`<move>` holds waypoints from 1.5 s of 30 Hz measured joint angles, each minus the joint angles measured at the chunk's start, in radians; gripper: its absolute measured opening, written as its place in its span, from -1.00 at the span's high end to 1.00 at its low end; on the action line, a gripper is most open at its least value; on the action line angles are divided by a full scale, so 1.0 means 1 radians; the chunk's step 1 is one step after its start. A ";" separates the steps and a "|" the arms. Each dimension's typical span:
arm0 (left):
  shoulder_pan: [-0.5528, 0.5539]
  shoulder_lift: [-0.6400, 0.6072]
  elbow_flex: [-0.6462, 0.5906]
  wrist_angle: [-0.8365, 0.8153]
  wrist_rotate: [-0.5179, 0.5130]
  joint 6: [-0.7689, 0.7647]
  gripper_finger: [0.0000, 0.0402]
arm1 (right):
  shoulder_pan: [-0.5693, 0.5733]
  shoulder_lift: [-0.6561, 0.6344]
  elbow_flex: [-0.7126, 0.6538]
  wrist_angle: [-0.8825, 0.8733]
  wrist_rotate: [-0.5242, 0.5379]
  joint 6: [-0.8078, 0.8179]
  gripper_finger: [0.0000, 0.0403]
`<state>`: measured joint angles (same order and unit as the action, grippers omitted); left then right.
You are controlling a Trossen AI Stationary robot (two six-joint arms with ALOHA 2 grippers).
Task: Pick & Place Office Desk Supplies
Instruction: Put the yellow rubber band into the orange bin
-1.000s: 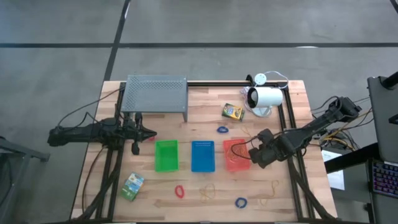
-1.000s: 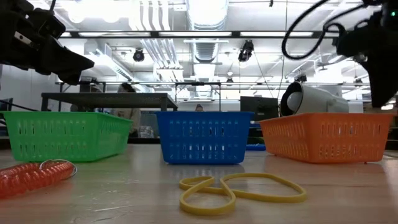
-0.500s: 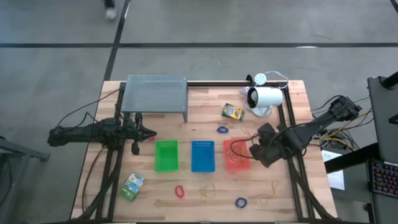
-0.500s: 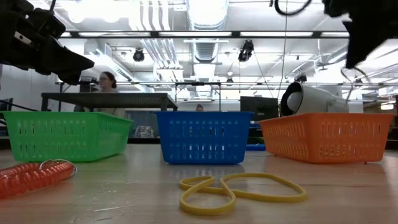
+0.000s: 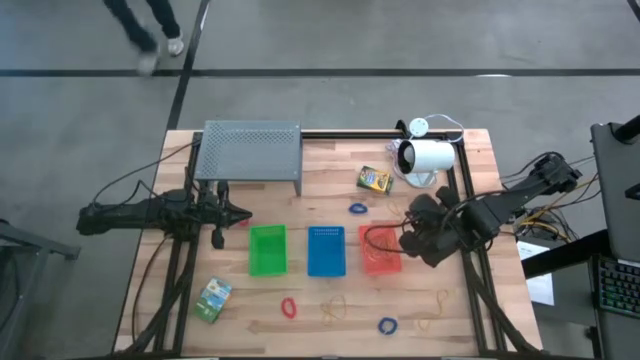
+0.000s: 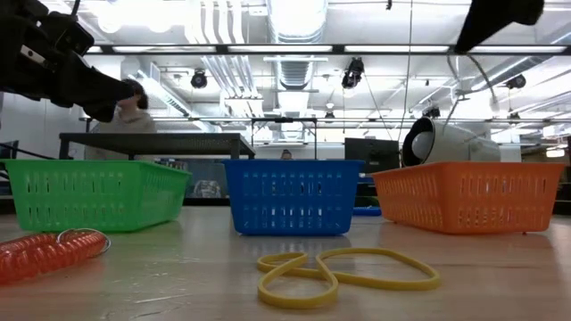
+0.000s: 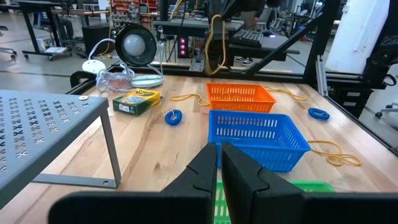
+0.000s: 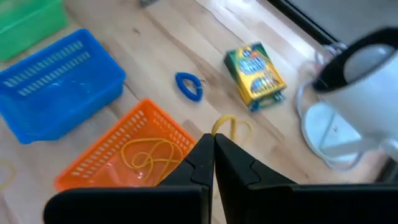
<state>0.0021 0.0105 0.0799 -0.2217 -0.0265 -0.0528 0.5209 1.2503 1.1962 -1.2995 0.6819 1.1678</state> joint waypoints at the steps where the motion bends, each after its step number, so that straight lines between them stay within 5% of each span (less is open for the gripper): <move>1: 0.000 0.000 0.000 0.000 0.000 0.000 0.86 | 0.000 0.000 0.003 0.012 0.000 -0.023 0.96; 23: 0.000 0.000 0.000 0.000 0.000 0.000 0.86 | -0.029 -0.007 -0.152 0.376 -0.205 -0.320 0.96; 45: 0.000 0.000 0.000 0.000 0.000 0.000 0.86 | -0.282 -0.034 -0.466 0.812 -0.626 -0.506 0.96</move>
<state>0.0017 0.0105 0.0799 -0.2218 -0.0261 -0.0528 0.2386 1.2163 0.7297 -0.4878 0.0559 0.6616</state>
